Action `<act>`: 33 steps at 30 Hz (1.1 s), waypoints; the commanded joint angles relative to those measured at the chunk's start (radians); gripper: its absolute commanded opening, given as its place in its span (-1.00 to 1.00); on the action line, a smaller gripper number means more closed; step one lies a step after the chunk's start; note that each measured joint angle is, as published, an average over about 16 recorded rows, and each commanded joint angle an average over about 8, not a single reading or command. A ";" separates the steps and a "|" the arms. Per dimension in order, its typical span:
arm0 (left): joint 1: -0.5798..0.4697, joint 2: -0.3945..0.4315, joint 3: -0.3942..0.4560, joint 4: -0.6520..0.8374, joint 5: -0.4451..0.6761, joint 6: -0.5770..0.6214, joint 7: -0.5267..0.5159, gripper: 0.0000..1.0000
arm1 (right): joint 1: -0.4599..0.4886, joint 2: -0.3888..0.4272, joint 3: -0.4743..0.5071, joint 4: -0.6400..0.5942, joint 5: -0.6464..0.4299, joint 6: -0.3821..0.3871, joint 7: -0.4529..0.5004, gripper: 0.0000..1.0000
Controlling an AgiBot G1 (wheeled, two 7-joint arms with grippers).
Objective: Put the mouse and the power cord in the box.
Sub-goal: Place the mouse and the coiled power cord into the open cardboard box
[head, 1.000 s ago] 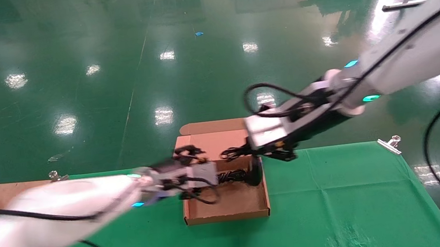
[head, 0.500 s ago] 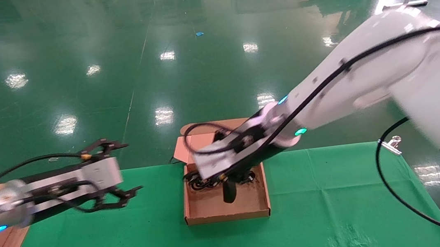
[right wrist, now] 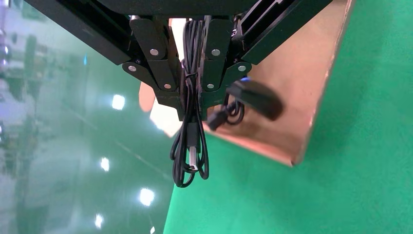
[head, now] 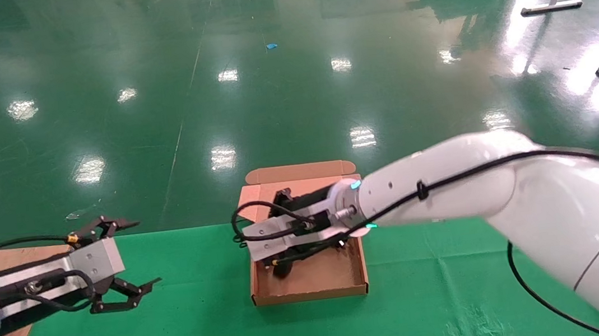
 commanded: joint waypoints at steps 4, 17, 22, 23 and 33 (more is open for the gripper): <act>0.010 0.013 -0.019 0.051 -0.036 0.028 0.058 1.00 | -0.030 0.001 -0.082 -0.032 0.013 0.085 0.008 -0.89; 0.016 0.021 -0.039 0.092 -0.071 0.057 0.102 1.00 | -0.055 0.003 -0.153 -0.084 0.052 0.135 0.017 1.00; 0.015 0.022 -0.038 0.089 -0.068 0.055 0.099 1.00 | -0.054 0.003 -0.147 -0.081 0.048 0.129 0.016 1.00; 0.015 0.022 -0.037 0.088 -0.067 0.055 0.099 1.00 | -0.054 0.003 -0.146 -0.081 0.048 0.128 0.016 1.00; 0.019 0.022 -0.045 0.080 -0.066 0.064 0.088 1.00 | -0.054 0.014 -0.132 -0.067 0.048 0.115 0.016 1.00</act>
